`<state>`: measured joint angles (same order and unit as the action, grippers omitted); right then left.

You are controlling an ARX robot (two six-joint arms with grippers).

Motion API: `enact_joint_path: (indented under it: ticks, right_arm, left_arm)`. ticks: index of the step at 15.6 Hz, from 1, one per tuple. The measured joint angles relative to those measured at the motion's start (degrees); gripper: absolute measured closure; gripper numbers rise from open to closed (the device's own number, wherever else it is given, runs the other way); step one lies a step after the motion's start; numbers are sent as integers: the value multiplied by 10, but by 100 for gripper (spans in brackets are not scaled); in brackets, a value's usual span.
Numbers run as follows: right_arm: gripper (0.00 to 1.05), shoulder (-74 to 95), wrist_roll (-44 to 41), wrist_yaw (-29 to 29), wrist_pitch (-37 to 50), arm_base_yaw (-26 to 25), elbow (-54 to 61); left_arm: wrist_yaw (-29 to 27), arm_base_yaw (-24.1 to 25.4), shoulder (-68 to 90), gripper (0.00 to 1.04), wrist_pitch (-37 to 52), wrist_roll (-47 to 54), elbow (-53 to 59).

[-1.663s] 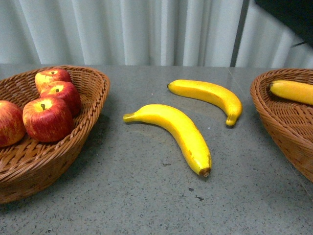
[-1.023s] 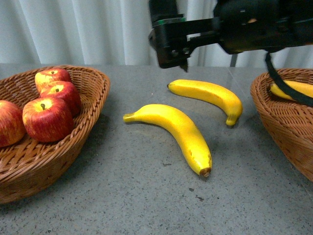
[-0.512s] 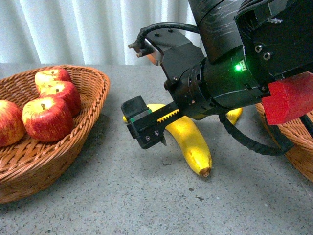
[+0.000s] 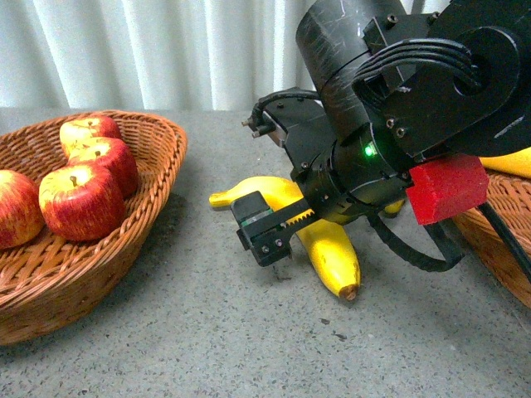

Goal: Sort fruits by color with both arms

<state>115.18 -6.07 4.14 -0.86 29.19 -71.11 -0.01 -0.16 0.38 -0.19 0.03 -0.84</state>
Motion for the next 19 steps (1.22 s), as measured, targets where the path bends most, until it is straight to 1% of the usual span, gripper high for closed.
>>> enact_joint_path:
  ticks: [1,3,4,5,6,8,11,12,13,14,15,16,17,18,19]
  right_arm:
    - [12,0,0,-3,0,0,0]
    - [34,0,-11,-8,19,0,5]
    - [51,0,-14,-15,23,0,9]
    - [63,-1,-15,-24,27,-4,10]
    - [67,-4,-15,-29,30,-8,12]
    - [68,-17,-11,-45,31,-19,14]
    - [68,-71,39,-92,52,-70,7]
    - [68,-105,68,-136,78,-102,8]
    - [68,-161,80,-187,103,-147,28]
    - [68,-202,75,-214,117,-187,52]
    - [68,-225,64,-231,117,-220,67]
    - [68,-241,40,-242,115,-268,91]
    - [68,-243,20,-248,110,-303,109]
    - [68,-243,-23,-258,91,-362,148]
    - [68,-243,-45,-264,85,-384,165]
  left_arm:
    - [0,0,0,7,0,0,0]
    - [0,0,0,7,0,0,0]
    - [0,0,0,7,0,0,0]
    - [0,0,0,7,0,0,0]
    - [0,0,0,7,0,0,0]
    - [0,0,0,7,0,0,0]
    - [0,0,0,7,0,0,0]
    - [0,0,0,7,0,0,0]
    - [0,0,0,7,0,0,0]
    - [0,0,0,7,0,0,0]
    - [0,0,0,7,0,0,0]
    - [0,0,0,7,0,0,0]
    - [0,0,0,7,0,0,0]
    - [0,0,0,7,0,0,0]
    - [0,0,0,7,0,0,0]
